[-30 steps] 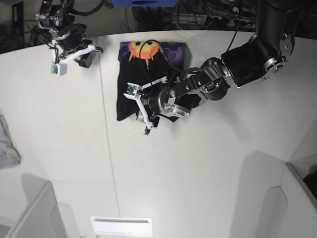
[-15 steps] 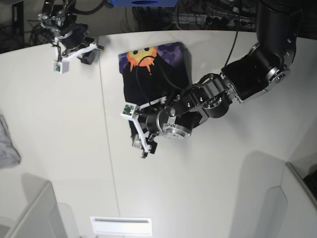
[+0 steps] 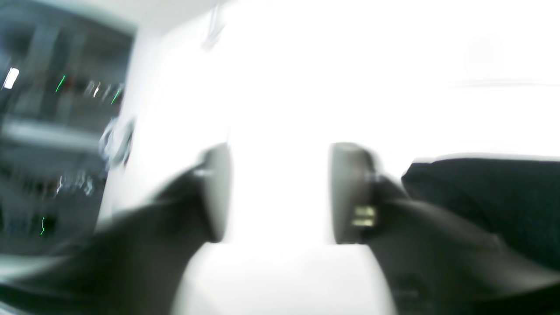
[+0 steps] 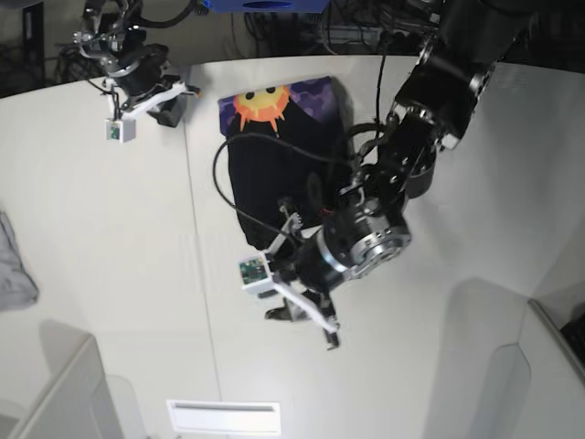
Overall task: Fold the T-shirt properly
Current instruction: 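Flip the bundle over with the left gripper, exposing the sun print, then open the left gripper and lift both grippers away from the shirt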
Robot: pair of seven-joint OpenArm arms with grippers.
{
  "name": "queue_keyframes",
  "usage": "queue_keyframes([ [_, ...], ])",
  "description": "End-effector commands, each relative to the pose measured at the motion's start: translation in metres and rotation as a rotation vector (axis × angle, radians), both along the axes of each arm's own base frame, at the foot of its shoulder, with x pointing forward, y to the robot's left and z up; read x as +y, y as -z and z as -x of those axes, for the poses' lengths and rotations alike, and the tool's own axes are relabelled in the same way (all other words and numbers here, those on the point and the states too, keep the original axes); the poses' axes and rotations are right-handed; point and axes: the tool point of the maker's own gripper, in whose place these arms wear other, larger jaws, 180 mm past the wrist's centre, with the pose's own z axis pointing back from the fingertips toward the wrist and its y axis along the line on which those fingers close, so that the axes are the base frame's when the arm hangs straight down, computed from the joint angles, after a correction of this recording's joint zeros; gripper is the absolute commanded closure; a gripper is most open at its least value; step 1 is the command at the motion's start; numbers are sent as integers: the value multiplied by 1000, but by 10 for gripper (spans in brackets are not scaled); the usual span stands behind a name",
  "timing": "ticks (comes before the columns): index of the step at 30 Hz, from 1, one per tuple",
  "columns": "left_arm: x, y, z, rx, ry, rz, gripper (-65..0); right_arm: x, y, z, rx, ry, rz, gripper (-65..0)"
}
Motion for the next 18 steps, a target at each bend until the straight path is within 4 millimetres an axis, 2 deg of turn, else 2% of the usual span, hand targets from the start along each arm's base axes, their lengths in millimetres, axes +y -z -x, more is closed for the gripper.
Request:
queue_keyframes([
  [1,-1,-5,10,-8,1,38,-67,3,-9,-6,-44,-20,2,0],
  [2,9,10,21,32,-19,38,0,4,-11,-7,-51,-42,9,0],
  [5,45,62,47,163,-89,-16,0,15,-14,-9,-58,-96,8,0],
  [8,78,102,80,282,-151,-39,0,21,-11,-9,-51,-145,13,0],
  [11,89,123,114,389,-159,77,0,26,-11,-15,-59,-162,6,0],
  [14,90,134,146,483,-143,178,0,28,-5,-16,-46,-173,3,0],
  [16,91,140,159,522,-143,191,0,31,-1,-14,-32,-181,-4,0],
  [18,93,148,167,552,-151,186,0,45,2,-7,-18,-214,-25,0],
])
